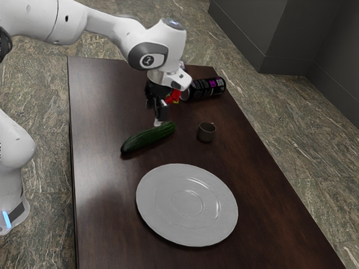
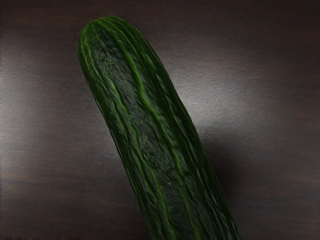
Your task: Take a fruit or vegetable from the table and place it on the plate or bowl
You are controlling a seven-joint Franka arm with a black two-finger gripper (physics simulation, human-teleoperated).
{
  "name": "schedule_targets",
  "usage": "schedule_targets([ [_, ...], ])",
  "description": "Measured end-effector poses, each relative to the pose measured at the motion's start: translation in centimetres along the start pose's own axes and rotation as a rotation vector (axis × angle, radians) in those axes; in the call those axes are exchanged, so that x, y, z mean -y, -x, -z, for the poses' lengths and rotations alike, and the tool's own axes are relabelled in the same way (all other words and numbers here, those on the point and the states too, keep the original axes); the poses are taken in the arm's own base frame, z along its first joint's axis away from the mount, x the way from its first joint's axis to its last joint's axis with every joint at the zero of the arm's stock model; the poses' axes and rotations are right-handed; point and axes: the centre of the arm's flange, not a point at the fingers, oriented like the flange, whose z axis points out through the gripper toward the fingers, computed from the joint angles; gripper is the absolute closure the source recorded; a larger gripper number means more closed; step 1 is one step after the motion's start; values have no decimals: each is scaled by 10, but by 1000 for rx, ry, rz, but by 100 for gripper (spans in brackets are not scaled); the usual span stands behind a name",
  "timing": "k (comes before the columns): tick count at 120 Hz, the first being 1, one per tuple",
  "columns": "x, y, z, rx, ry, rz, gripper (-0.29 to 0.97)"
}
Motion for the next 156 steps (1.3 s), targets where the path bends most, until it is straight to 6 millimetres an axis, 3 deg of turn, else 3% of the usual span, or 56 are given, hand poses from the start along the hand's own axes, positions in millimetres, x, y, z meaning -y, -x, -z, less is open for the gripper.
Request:
schedule_targets([
  [10,8,4,-8,13,1,42,2],
  [22,-14,4,-14,28,3,32,2],
  [32,-19,4,-18,36,11,46,2],
  [68,-12,8,-35,87,29,124,2],
  [88,-24,-1,-38,44,25,121,2],
  [105,-6,-8,-42,13,29,173,2],
  [115,-6,-36,-45,24,59,147,2],
  [122,-4,-45,-47,35,61,138,2],
  [156,-1,-41,-58,44,33,148,2],
])
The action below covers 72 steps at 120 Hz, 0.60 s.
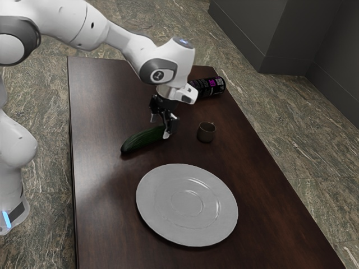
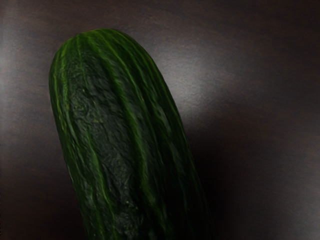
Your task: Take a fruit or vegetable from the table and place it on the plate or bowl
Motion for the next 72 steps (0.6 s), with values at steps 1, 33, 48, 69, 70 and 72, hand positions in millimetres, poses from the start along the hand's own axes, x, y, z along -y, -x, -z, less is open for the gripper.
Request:
schedule_targets([
  [1,0,0,0,0,0,0,2],
  [33,2,2,-18,10,2,11,2],
  [48,2,1,-23,6,6,17,2],
  [69,3,-1,-25,-4,9,27,3],
  [70,3,-1,-25,-5,9,28,3],
  [72,3,-1,-25,-5,10,28,3],
])
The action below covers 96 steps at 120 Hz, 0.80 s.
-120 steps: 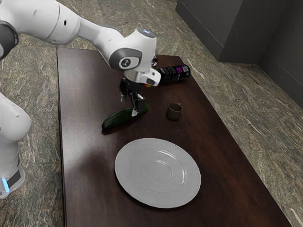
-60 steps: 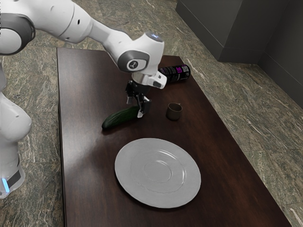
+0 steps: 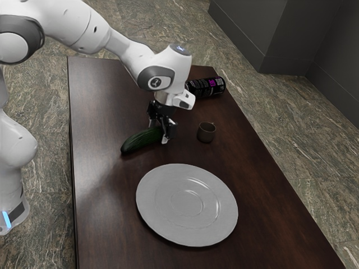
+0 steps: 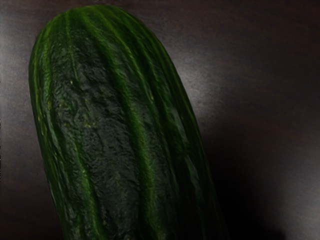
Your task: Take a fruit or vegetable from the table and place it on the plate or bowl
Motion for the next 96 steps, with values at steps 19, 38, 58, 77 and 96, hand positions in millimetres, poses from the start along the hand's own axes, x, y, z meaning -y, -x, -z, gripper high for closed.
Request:
schedule_targets([
  [19,1,0,-1,-4,0,7,4],
  [38,1,0,-2,-7,0,13,11],
  [58,3,0,-1,-8,-2,23,19],
  [77,11,-1,-1,-6,-12,36,24],
  [96,11,-1,-2,-5,-20,34,28],
])
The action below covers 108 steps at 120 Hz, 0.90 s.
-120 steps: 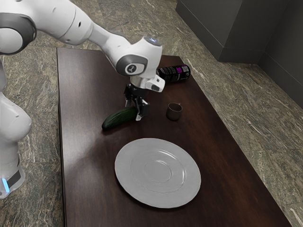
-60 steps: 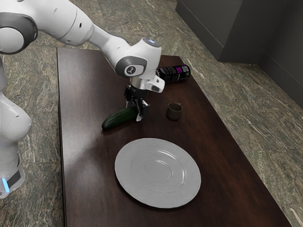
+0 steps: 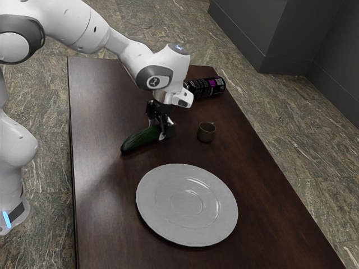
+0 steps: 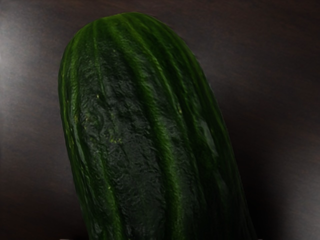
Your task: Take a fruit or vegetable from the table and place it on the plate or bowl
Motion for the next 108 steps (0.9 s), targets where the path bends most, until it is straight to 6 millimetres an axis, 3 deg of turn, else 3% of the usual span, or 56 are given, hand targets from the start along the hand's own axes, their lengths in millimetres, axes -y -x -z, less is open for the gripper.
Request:
schedule_targets([
  [60,-2,-1,4,-6,-5,14,40],
  [93,-6,-12,48,18,-6,15,41],
  [108,-13,-19,83,33,-2,4,41],
])
